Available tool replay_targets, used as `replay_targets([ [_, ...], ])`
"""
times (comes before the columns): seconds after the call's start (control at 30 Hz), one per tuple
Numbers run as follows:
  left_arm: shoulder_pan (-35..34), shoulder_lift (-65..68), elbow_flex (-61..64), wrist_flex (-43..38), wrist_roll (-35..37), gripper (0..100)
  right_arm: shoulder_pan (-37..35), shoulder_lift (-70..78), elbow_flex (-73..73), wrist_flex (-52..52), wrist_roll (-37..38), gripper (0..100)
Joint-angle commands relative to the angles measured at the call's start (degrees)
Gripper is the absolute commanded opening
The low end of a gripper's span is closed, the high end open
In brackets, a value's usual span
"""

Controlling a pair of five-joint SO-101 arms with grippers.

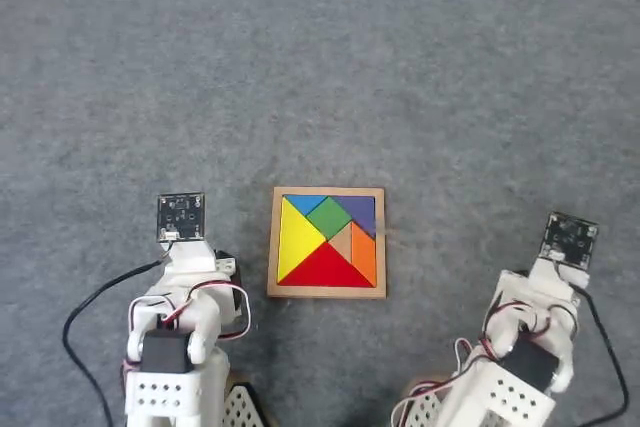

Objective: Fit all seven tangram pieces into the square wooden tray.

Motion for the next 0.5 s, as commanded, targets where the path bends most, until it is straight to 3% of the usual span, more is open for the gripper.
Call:
replay_targets([
  [0.0,-0.35,-1.14,-0.75,0.09,-0.53,1,1.1,1.19,0.97,4.97,0.53,10.6],
  [0.47,-0.35,-1.14,-0.75,0.09,-0.53,1,0.84,-1.27,0.88,9.89,0.53,10.6],
])
